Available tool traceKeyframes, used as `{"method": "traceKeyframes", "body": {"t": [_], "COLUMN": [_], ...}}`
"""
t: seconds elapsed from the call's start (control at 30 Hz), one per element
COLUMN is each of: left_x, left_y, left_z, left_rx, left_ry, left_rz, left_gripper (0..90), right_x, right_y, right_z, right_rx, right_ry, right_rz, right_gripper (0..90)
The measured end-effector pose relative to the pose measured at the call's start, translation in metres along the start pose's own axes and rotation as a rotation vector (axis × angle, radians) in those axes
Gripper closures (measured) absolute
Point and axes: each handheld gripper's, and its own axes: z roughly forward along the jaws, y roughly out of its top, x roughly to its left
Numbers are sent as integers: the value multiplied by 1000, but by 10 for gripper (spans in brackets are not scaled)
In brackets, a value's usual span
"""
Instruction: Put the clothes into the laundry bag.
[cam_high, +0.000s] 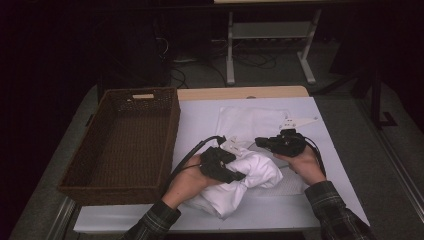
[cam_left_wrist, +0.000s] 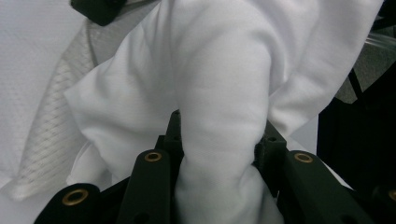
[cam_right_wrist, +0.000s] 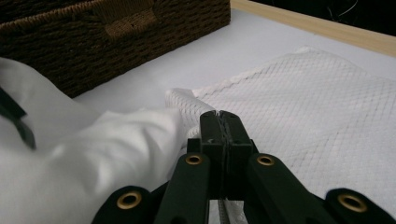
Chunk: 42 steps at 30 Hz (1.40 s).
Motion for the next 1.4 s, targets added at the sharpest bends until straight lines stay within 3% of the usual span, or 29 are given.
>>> {"method": "traceKeyframes", "body": {"t": [0.43, 0.8, 1.03, 1.23, 1.4], "left_x": [-17, -17, 0, 7, 11], "left_y": [12, 22, 16, 13, 11], "left_z": [8, 24, 36, 35, 28], "left_rx": [7, 27, 49, 42, 119], "left_ry": [1, -8, 7, 2, 165], "left_rz": [63, 82, 37, 9, 50], "left_gripper": [655, 656, 657, 658, 662], "right_x": [-4, -2, 1, 3, 7], "right_y": [-4, -4, -6, -6, -5], "right_z": [-4, -3, -5, -6, -9], "right_rx": [-2, 6, 8, 9, -2], "right_ry": [-14, -2, 10, 17, 33], "right_rz": [18, 18, 17, 19, 13], "right_gripper": [892, 892, 892, 892, 894]}}
